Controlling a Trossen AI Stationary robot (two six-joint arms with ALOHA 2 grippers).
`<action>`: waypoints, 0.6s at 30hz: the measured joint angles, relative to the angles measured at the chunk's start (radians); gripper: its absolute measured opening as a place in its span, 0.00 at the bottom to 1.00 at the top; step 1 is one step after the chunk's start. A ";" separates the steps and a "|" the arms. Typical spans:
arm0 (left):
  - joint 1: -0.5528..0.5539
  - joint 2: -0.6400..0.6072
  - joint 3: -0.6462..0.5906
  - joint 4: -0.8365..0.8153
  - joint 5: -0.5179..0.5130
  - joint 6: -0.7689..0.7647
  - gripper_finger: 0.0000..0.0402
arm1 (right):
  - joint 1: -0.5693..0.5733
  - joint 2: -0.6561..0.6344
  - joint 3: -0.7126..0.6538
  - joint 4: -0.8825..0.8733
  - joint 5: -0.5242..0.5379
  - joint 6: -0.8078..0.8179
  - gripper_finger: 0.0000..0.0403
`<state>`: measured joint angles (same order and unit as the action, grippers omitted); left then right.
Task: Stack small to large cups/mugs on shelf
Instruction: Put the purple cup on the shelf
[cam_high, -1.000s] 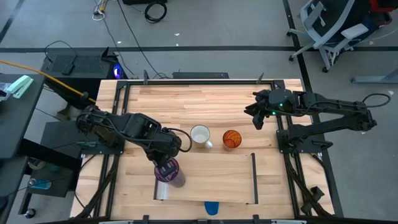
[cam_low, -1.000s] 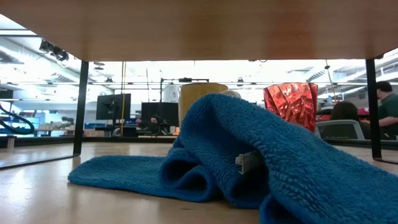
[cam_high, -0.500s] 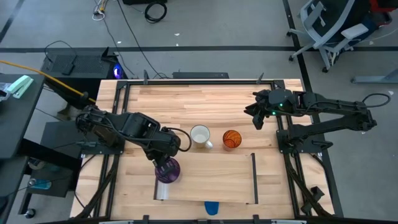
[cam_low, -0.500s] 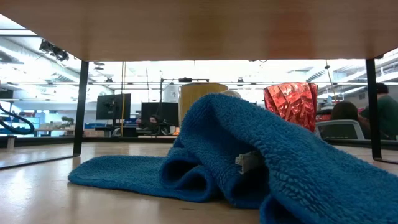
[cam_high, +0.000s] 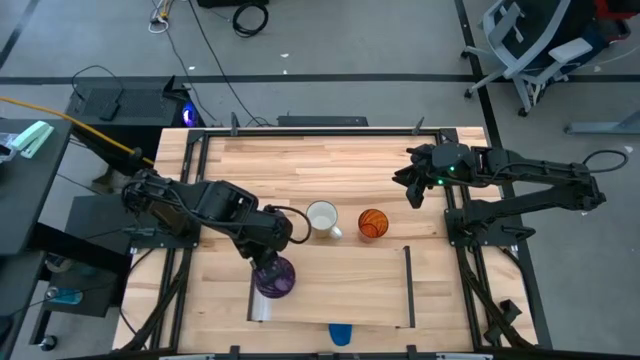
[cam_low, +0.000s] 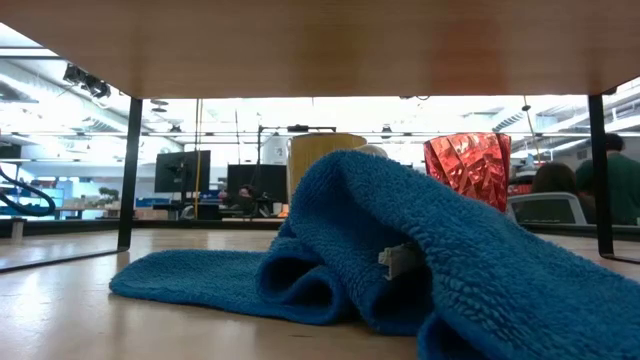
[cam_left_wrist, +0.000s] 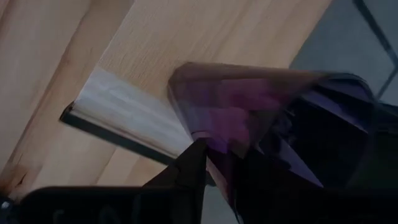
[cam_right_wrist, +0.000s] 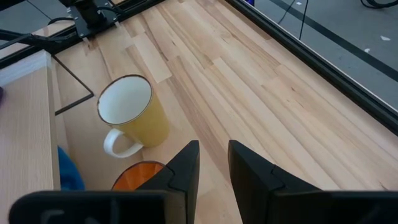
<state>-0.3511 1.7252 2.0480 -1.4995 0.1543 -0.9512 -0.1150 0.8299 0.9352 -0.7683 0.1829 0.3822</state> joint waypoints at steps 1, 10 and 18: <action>0.000 0.000 0.001 0.006 0.002 0.004 0.21 | 0.000 0.000 0.000 0.000 0.000 0.000 0.23; 0.000 0.000 0.001 -0.001 0.027 0.005 0.25 | 0.000 0.000 0.000 0.000 0.000 0.006 0.23; 0.000 0.000 0.001 -0.001 0.027 0.000 0.25 | 0.000 0.000 0.000 0.000 0.000 0.007 0.23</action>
<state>-0.3508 1.7252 2.0487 -1.5005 0.1814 -0.9509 -0.1150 0.8299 0.9352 -0.7685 0.1829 0.3893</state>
